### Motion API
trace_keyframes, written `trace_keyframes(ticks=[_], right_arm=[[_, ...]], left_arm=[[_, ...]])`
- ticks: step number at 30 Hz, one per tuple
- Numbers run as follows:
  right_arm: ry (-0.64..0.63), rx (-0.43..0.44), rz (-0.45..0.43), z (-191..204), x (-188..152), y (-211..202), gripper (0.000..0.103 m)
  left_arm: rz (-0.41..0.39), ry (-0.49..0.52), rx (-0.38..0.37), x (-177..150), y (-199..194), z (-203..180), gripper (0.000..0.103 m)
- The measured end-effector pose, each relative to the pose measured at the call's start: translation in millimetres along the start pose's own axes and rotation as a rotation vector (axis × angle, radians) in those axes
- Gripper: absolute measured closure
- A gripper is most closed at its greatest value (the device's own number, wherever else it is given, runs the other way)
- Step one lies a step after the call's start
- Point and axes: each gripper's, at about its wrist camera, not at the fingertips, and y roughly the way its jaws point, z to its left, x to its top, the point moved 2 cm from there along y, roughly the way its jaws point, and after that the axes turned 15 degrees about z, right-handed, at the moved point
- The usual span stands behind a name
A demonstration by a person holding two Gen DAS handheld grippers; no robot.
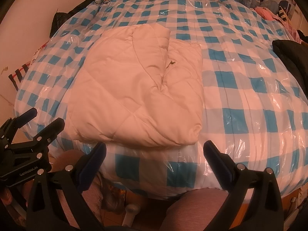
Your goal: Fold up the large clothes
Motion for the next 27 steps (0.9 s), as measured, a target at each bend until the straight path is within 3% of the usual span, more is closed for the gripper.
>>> trace_keyframes(ticks=[8,12,14,18,27], right_arm=[[0.007,0.005,-0.006,0,-2,0,0.006],[0.016,0.017,-0.017,-2,-6,-4,0.006],[0.028,0.029,-0.024,-4,-9,-7,0.006],[0.041,0.044,-0.05,-11,-16,-18,0.006],[0.087,0.056,-0.118,-40,-39,-47,0.006]], left_arm=[[-0.003,0.0,-0.016,0,-3,-3,0.007],[-0.075,-0.022,-0.177,-2,-20,-3,0.007],[-0.098,-0.015,-0.22,-3,-29,-7,0.007],[-0.156,0.027,-0.13,-7,-47,-21,0.007],[-0.096,0.046,-0.089,-16,-57,-39,0.007]])
